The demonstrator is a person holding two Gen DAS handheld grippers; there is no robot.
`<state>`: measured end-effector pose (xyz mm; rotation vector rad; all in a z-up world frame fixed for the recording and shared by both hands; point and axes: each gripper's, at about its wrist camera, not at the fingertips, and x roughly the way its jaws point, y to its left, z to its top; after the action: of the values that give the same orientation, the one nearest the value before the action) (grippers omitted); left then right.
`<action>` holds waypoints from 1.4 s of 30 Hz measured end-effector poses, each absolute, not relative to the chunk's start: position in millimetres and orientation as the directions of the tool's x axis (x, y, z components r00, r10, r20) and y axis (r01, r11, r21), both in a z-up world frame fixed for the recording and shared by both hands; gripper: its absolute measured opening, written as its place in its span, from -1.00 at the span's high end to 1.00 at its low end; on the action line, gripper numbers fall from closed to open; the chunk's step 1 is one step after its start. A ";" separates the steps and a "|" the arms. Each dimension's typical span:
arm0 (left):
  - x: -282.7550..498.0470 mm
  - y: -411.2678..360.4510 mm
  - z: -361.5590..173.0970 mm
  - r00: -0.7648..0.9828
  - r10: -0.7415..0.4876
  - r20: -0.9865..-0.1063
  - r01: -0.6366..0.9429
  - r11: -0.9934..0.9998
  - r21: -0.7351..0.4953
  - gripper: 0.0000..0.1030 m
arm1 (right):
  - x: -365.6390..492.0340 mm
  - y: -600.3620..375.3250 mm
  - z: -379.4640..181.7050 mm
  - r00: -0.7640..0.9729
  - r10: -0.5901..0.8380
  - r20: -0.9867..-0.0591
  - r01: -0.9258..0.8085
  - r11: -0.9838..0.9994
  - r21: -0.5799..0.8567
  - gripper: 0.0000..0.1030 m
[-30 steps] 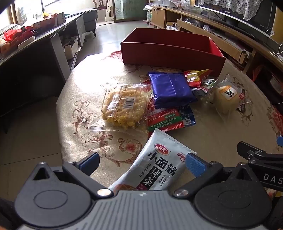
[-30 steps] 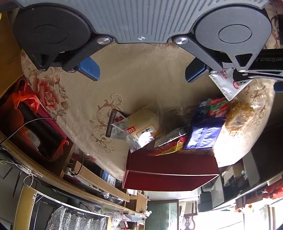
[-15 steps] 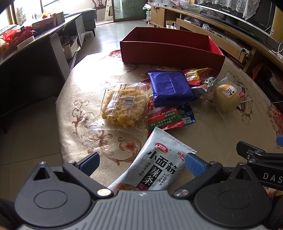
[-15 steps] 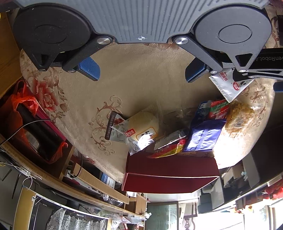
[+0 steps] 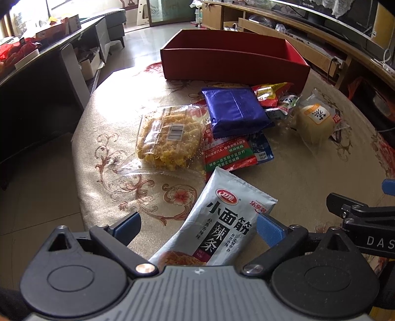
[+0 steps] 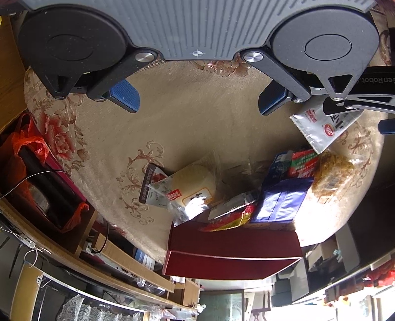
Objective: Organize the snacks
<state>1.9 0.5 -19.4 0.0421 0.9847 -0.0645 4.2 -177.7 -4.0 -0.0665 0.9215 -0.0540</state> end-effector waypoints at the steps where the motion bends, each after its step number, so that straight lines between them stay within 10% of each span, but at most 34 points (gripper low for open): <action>1: 2.9 0.2 -21.3 0.545 -0.041 -0.837 0.085 0.996 0.007 -0.87 | 4.8 -177.5 -4.4 0.601 -0.073 -0.796 0.016 0.997 -0.080 -1.00; 13: 18.1 -12.7 -39.8 0.466 -0.055 -0.883 0.185 0.982 0.037 -0.80 | 11.8 -196.0 -1.8 0.584 -0.067 -0.809 0.055 0.998 -0.042 -1.00; 30: 11.8 -5.9 -31.0 0.436 -0.132 -0.890 0.180 0.982 -0.057 0.12 | 27.6 -229.0 9.6 0.576 -0.055 -0.816 0.125 0.992 0.021 -0.97; 42: 24.2 -9.5 -31.5 0.412 -0.172 -0.895 0.166 0.980 -0.112 -0.14 | 136.0 -211.4 5.6 0.573 -0.071 -0.816 -0.108 0.981 -0.162 -1.00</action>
<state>24.2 -9.5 -31.5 -0.0059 1.1259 -0.2129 136.0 -211.4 5.6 -0.2022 0.9619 0.0216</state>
